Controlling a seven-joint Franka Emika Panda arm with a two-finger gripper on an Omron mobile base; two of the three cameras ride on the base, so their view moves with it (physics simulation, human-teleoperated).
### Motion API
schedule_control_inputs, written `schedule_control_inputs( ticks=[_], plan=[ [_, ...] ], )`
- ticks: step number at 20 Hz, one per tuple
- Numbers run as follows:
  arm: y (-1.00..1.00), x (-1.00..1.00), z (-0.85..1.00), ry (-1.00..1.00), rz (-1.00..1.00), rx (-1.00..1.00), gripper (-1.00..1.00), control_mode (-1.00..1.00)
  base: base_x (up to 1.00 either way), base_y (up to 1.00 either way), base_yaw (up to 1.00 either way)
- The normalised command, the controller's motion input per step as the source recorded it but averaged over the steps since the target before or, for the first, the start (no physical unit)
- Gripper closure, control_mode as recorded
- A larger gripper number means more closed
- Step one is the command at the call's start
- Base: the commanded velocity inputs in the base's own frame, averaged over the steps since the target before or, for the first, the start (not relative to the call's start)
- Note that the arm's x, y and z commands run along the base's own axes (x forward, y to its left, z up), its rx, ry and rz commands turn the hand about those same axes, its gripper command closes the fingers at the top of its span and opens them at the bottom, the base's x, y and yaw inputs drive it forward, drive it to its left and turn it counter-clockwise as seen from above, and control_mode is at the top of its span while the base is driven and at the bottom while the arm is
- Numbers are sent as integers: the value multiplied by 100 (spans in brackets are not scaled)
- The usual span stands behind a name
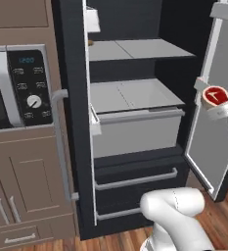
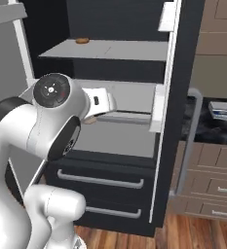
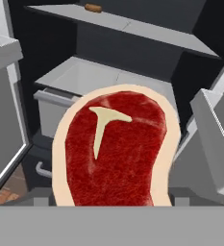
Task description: Take the steak from the fridge and place it on the digital scale on the counter by the fridge. Wait a few seconds for a reading, then move it to the plate on the dining counter.
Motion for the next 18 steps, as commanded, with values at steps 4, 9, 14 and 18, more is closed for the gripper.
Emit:
schedule_control_inputs(
  ticks=[4, 9, 14, 18],
  plan=[
    [0, 0, 0, 0, 0, 0, 100, 100, -90, -52, -6],
    [0, 0, 0, 0, 0, 0, 100, 100, -62, -88, -5],
    [0, 0, 0, 0, 0, 0, 100, 100, 9, -100, 0],
    [0, 0, 0, 0, 0, 0, 100, 100, 39, -100, 0]
  ],
)
